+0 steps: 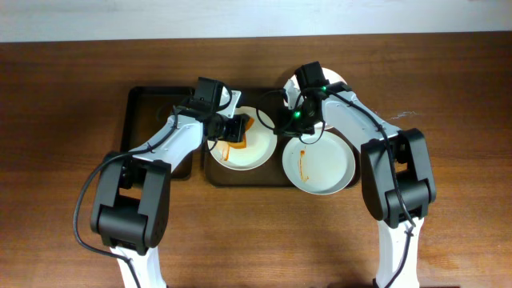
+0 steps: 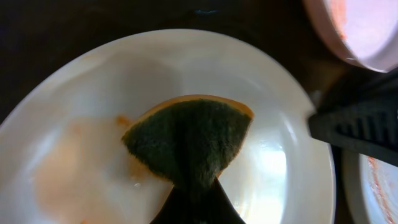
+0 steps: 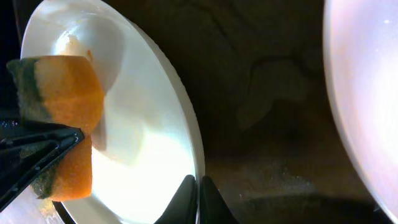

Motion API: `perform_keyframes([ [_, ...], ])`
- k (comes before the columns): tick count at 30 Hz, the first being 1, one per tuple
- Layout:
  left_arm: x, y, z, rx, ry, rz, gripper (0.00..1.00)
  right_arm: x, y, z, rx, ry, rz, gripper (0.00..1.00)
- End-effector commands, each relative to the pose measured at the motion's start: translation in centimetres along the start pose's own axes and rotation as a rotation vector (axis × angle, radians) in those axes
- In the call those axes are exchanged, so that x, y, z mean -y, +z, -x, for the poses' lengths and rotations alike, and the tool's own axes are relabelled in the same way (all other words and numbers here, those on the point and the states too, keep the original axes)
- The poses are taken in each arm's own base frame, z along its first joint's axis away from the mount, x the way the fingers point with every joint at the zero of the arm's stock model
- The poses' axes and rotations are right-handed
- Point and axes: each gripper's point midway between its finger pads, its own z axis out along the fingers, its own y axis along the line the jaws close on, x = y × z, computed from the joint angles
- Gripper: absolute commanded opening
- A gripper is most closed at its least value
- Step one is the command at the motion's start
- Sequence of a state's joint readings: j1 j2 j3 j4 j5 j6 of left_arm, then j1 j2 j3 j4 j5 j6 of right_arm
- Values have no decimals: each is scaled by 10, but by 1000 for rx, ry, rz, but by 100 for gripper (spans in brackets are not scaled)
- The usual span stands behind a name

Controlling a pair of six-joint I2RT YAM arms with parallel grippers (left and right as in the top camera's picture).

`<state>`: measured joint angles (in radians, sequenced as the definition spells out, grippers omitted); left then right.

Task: Clean dirty plates on tray and stack at the side
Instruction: 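Scrub the held white plate with the sponge in the left gripper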

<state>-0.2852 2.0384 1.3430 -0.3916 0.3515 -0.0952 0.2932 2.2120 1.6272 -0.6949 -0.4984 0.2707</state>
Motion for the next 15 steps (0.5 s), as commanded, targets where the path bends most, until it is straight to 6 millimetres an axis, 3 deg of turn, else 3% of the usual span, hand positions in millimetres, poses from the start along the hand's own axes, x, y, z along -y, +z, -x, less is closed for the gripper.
perform_keyframes([
  [1, -10, 1, -1, -5, -38, 61, 0, -3, 8, -9, -30, 60, 7, 13],
  [3, -10, 1, 0, -4, -37, 60, 0, 5, 20, -22, -57, 143, -53, 21],
  [6, -11, 1, 0, -3, -57, 69, 0, 11, 27, -37, -90, 232, -69, 21],
  [7, -15, 0, 0, 1, -81, 94, 0, 15, 29, -40, -92, 247, -84, 16],
  [8, -19, 0, 0, 5, -96, 114, 0, 18, 29, -41, -92, 260, -99, 4],
  [10, -19, 0, 0, 5, -97, 116, 0, 17, 29, -39, -85, 256, -96, 4],
  [14, -54, -9, 23, 127, -165, 321, 0, 16, 29, -36, -74, 251, -91, 4],
  [15, -55, -9, 22, 122, -159, 326, 0, 16, 29, -36, -73, 250, -90, 4],
])
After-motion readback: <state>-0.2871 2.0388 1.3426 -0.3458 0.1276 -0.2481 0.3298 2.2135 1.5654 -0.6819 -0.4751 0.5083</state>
